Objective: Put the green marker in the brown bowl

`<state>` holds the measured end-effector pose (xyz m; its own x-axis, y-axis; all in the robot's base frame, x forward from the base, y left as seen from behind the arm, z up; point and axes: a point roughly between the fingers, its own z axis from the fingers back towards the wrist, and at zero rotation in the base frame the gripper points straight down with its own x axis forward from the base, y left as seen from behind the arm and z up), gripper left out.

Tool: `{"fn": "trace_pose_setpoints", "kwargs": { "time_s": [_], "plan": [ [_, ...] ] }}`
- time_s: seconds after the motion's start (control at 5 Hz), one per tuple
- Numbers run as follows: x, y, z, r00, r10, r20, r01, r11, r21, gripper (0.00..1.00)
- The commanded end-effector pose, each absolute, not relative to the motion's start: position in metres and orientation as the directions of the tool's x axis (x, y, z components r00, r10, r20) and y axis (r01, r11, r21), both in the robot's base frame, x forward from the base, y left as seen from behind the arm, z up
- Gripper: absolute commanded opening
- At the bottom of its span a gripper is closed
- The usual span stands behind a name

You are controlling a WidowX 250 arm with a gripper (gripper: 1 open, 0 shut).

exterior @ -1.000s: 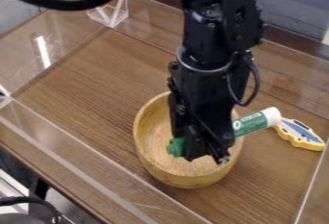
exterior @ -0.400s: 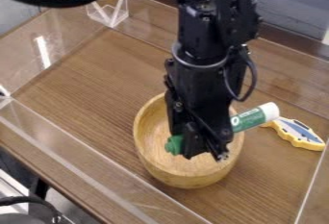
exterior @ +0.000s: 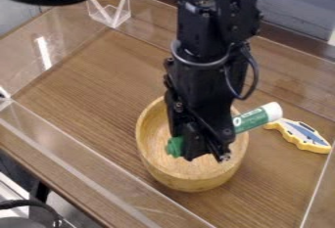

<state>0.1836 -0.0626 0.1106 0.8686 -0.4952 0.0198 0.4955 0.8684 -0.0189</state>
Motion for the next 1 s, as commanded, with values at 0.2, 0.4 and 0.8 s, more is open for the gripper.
{"fn": "trace_pose_setpoints", "kwargs": {
  "time_s": [0.2, 0.4, 0.8],
  "plan": [
    [0.188, -0.061, 0.127, 0.876, -0.476, 0.075, 0.478, 0.878, -0.017, 0.0],
    [0.187, -0.061, 0.13, 0.878, -0.472, 0.079, 0.475, 0.88, -0.022, 0.0],
    [0.186, -0.061, 0.135, 0.883, -0.46, 0.092, 0.464, 0.885, -0.033, 0.0]
  ]
}}
